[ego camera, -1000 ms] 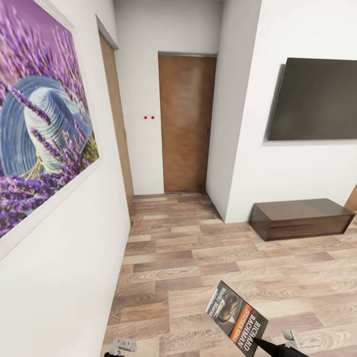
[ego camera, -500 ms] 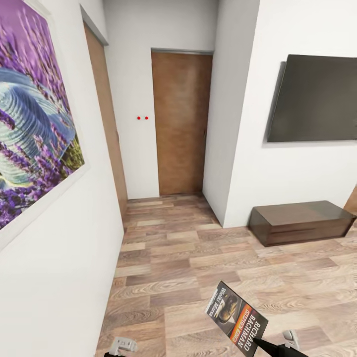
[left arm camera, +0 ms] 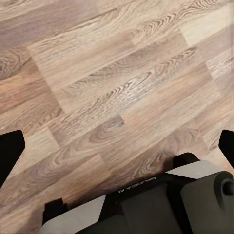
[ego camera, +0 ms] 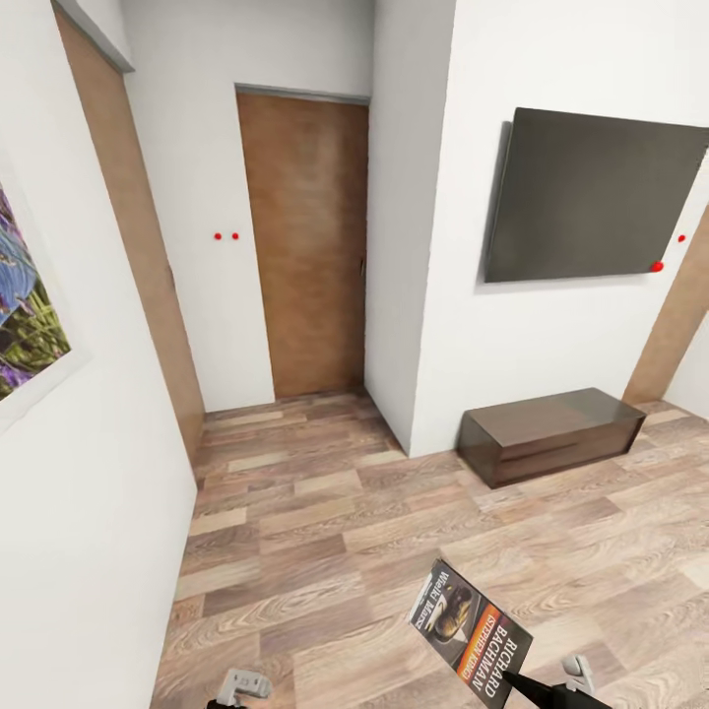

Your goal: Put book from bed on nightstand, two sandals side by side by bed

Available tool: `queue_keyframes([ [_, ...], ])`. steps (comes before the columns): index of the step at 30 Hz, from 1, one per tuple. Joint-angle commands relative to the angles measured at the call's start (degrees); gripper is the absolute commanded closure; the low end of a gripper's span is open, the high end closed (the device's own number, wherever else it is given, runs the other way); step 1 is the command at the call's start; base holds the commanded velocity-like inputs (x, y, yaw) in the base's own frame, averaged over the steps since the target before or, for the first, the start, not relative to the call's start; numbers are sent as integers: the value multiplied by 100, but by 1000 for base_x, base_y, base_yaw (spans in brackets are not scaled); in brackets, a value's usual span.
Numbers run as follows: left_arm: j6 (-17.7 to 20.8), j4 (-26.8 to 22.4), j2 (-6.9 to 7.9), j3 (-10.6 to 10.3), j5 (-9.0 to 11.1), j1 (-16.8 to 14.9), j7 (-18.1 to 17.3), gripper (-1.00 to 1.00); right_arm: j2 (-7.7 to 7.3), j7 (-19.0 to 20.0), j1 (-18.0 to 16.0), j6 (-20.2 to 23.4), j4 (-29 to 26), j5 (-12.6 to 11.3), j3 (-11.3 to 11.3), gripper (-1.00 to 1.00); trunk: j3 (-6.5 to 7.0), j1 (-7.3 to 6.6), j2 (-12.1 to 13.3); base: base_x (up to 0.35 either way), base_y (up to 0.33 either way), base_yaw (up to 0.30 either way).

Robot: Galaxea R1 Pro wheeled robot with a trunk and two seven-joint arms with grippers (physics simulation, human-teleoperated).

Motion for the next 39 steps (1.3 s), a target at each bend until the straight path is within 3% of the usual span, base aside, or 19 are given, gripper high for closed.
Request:
queue_keyframes([
  [1,-24,4,2,-50,43,-4,-17,-100,-1,9,-9,-22,1,-44,16,100,-13,7,-12,331,0,-283],
  [17,-24,4,2,-43,43,-4,-17,-100,-1,9,-9,-22,1,-44,16,100,-13,7,-12,319,0,-283],
  [39,-24,4,2,-44,43,-4,-17,-100,-2,9,-9,-13,2,-44,16,100,-13,7,-12,19,0,-283],
])
